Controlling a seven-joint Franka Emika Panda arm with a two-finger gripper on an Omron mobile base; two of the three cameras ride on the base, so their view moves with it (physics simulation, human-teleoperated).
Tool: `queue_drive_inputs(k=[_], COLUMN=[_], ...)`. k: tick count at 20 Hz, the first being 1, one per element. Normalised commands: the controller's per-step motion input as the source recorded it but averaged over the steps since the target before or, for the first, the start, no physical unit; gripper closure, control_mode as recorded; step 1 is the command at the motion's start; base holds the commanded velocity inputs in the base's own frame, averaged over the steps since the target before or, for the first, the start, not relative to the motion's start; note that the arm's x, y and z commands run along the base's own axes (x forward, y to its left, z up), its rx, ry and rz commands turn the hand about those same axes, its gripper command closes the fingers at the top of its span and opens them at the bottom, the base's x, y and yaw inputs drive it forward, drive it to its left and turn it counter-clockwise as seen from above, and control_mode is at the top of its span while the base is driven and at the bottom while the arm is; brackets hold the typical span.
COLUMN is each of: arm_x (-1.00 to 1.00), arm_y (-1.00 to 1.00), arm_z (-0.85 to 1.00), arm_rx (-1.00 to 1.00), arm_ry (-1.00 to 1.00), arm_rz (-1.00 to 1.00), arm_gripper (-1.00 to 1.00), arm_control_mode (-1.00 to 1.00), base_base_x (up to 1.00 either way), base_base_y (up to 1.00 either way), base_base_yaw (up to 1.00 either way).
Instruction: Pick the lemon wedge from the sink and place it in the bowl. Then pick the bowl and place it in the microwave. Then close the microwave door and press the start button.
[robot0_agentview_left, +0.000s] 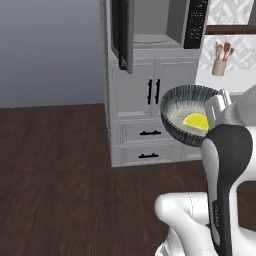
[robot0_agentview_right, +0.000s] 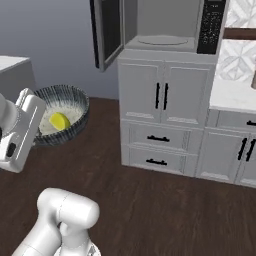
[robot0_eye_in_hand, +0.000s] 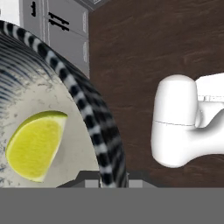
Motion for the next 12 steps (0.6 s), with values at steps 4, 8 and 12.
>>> queue_drive_inputs(k=[4, 8, 12], arm_x=[0.00, 0.00, 0.00], arm_y=[0.00, 0.00, 0.00], arm_z=[0.00, 0.00, 0.00], arm_rx=[0.00, 0.00, 0.00], arm_ry=[0.00, 0.00, 0.00], arm_rz=[0.00, 0.00, 0.00], arm_gripper=[1.00, 1.00, 1.00], arm_control_mode=[1.00, 1.00, 1.00], base_base_x=[0.09, 0.30, 0.72], base_base_y=[-1.00, -1.00, -0.98], base_base_yaw=[0.36, 0.31, 0.24])
